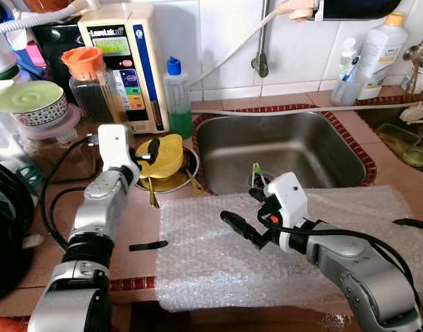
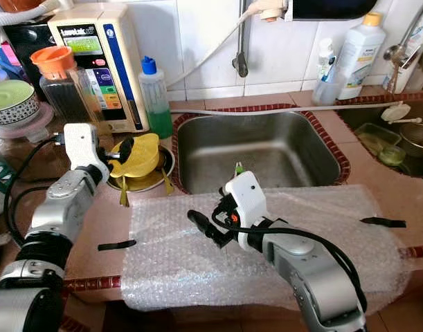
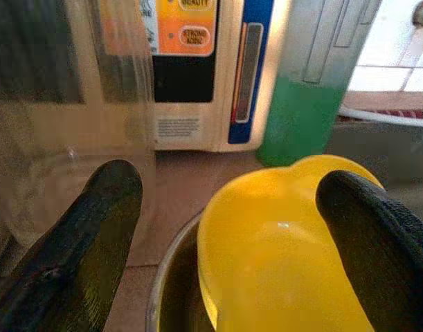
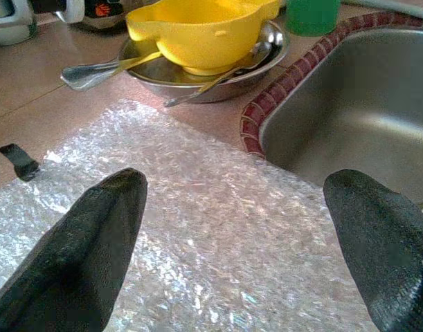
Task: Kitchen organization
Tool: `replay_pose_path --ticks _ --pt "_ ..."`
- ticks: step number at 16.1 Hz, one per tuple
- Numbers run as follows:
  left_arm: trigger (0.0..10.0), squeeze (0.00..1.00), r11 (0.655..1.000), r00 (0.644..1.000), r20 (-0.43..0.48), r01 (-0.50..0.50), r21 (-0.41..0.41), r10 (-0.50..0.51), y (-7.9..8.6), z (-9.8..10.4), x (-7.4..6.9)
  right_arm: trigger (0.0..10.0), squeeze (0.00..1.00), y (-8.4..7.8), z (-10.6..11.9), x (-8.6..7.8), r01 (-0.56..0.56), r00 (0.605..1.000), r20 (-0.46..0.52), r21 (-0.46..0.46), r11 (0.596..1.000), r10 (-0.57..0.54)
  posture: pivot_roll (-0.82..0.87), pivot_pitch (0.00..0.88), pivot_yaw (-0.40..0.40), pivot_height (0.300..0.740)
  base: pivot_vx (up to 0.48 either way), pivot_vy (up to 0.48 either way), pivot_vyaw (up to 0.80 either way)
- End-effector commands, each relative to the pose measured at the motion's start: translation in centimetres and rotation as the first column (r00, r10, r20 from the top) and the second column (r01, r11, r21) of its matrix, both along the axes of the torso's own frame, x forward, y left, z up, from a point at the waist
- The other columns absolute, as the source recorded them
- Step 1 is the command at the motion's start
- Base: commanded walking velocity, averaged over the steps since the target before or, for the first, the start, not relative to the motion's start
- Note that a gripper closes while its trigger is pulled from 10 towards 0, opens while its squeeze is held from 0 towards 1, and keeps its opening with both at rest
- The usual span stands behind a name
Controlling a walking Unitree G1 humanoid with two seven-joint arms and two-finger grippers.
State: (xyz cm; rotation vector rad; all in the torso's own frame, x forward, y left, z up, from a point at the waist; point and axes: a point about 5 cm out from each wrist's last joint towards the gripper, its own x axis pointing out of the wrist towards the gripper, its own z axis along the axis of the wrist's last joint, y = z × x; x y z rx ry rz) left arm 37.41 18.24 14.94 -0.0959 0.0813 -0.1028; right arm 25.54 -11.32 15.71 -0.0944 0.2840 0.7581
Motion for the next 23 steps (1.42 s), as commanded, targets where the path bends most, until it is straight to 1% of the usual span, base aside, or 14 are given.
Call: replay_pose_path --ticks 1,2,4,7,12,13,14,15,17,19,23 --pt "10.0 0.00 1.000 1.000 -0.002 0.007 0.003 -0.007 0.5 0.4 0.1 10.0 0.00 0.4 0.7 -0.2 -0.025 1.000 0.017 0.003 1.000 0.025 -0.29 0.054 0.090 0.740 0.000 0.000 0.00" --pt "10.0 0.00 0.997 0.998 -0.008 0.068 0.037 -0.068 0.7 0.7 -0.1 10.0 0.00 0.3 0.9 -0.2 -0.030 0.999 0.018 -0.007 1.000 0.030 -0.28 0.055 0.088 0.740 0.000 0.000 0.00" --pt "10.0 0.00 0.993 0.996 -0.023 0.092 0.069 -0.091 0.9 0.7 -0.2 10.0 0.00 0.1 1.0 0.0 -0.017 0.999 0.028 -0.009 1.000 0.017 -0.28 0.056 0.087 0.740 0.000 0.000 0.00" --pt "10.0 0.00 0.993 0.995 -0.051 0.089 0.082 -0.085 1.8 0.6 -0.4 10.0 0.00 0.1 1.2 0.3 -0.017 0.998 0.059 -0.014 1.000 0.018 -0.27 0.052 0.087 0.740 0.000 0.000 0.00" --pt "10.0 0.00 0.983 0.979 -0.156 0.149 0.103 -0.132 2.4 -0.3 -0.8 10.0 0.00 0.6 1.5 0.4 -0.033 0.996 0.082 -0.012 0.999 0.034 -0.27 0.043 0.086 0.740 0.000 0.000 0.00" --pt "9.2 0.00 0.981 0.974 -0.171 0.167 0.103 -0.148 2.4 -0.4 -0.8 10.0 0.00 0.6 1.6 0.5 -0.035 0.996 0.087 -0.013 0.999 0.036 -0.27 0.042 0.086 0.740 0.000 0.000 0.00" --pt "4.1 0.00 0.982 0.976 -0.167 0.160 0.102 -0.141 2.5 -0.3 -0.8 10.0 0.00 0.7 1.7 0.5 -0.039 0.995 0.096 -0.012 0.999 0.040 -0.27 0.044 0.087 0.740 0.000 0.000 0.00" --pt "0.0 0.00 0.979 0.971 -0.184 0.175 0.106 -0.153 2.5 -0.4 -0.9 10.0 0.00 0.8 1.7 0.5 -0.041 0.994 0.097 -0.011 0.999 0.042 -0.27 0.043 0.087 0.740 0.000 0.000 0.00" --pt "0.0 0.00 0.978 0.968 -0.202 0.174 0.113 -0.148 2.7 -0.5 -0.9 10.0 0.00 1.0 1.8 0.5 -0.050 0.993 0.109 -0.017 0.999 0.051 -0.27 0.043 0.088 0.740 0.000 0.000 0.00" --pt "0.0 0.00 0.979 0.969 -0.202 0.169 0.110 -0.145 2.8 -0.5 -0.9 10.0 0.00 1.1 2.0 0.5 -0.047 0.990 0.133 0.001 0.999 0.047 -0.27 0.040 0.089 0.740 0.000 0.000 0.00" --pt "0.0 0.00 0.980 0.968 -0.207 0.167 0.109 -0.142 2.7 -0.6 -0.9 10.0 0.00 1.1 2.0 0.7 -0.045 0.990 0.133 -0.002 0.999 0.045 -0.27 0.038 0.087 0.740 0.000 0.000 0.00"
